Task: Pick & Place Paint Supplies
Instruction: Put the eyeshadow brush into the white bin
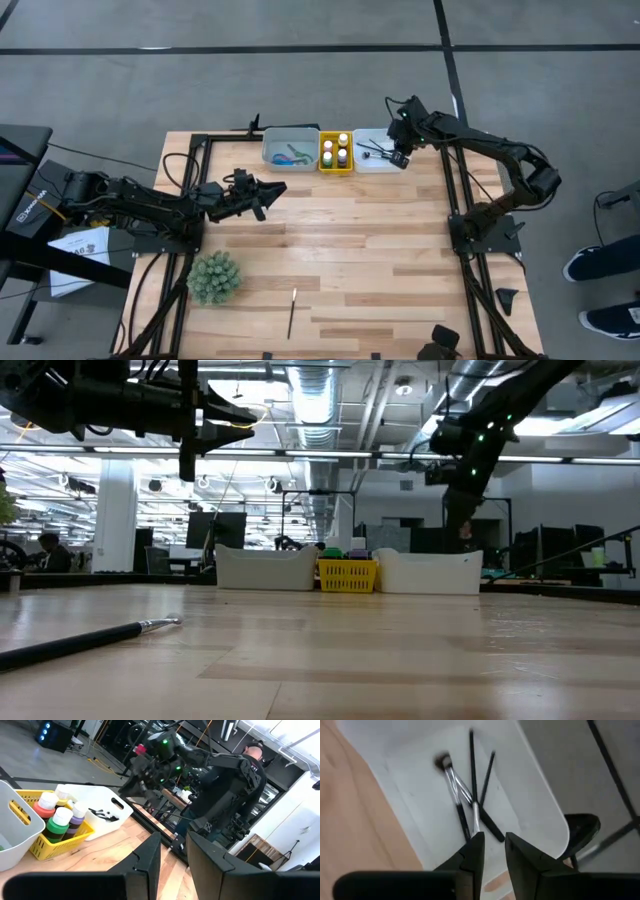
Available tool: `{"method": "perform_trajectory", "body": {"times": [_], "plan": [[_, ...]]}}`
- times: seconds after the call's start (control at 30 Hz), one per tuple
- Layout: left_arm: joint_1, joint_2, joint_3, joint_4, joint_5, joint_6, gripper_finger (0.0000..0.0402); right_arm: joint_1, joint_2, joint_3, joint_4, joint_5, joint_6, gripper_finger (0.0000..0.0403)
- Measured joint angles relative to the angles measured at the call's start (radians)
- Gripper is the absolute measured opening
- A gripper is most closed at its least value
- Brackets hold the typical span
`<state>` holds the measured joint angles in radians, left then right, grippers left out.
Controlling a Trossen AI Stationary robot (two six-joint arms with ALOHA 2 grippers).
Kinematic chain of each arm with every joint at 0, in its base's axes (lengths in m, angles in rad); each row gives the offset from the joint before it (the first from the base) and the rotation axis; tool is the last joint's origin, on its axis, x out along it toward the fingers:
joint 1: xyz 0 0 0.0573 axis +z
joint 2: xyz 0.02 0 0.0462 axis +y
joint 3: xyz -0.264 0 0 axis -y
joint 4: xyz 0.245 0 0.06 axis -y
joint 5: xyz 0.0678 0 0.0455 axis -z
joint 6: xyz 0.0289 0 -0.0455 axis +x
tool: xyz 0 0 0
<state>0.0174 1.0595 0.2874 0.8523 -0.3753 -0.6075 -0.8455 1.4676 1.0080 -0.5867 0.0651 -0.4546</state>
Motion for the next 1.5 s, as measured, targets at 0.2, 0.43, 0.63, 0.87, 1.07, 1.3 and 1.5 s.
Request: {"method": "perform_trajectory", "body": {"times": [0.2, 0.43, 0.63, 0.87, 1.07, 1.3, 1.5], "plan": [[0.0, 0.0, 0.0, 0.0, 0.0, 0.0, 0.0088, 0.002, -0.102, 0.0, 0.0, -0.113, 0.147, 0.0072], [0.0, 0.0, 0.0, 0.0, 0.0, -0.017, 0.0088, 0.029, -0.178, 0.0, -0.002, -0.15, 0.263, 0.0072], [0.0, 0.0, 0.119, -0.203, 0.054, -0.055, 0.0088, 0.075, -0.218, 0.0, -0.002, -0.151, 0.312, 0.0072], [-0.018, 0.088, 0.493, -0.895, 0.076, -0.026, 0.0088, 0.107, -0.227, 0.0, -0.007, -0.153, 0.357, 0.0072], [-0.121, 0.247, 0.706, -1.152, 0.103, 0.002, 0.0089, 0.128, -0.233, 0.0, -0.021, -0.177, 0.369, 0.0072], [-0.282, 0.402, 0.781, -1.178, 0.171, -0.014, 0.0127, 0.177, -0.3, 0.0, -0.045, -0.182, 0.38, 0.0072], [-0.369, 0.487, 0.807, -1.179, 0.169, -0.31, 0.016, 0.213, -0.372, 0.0, -0.049, -0.188, 0.423, 0.0072]]}}
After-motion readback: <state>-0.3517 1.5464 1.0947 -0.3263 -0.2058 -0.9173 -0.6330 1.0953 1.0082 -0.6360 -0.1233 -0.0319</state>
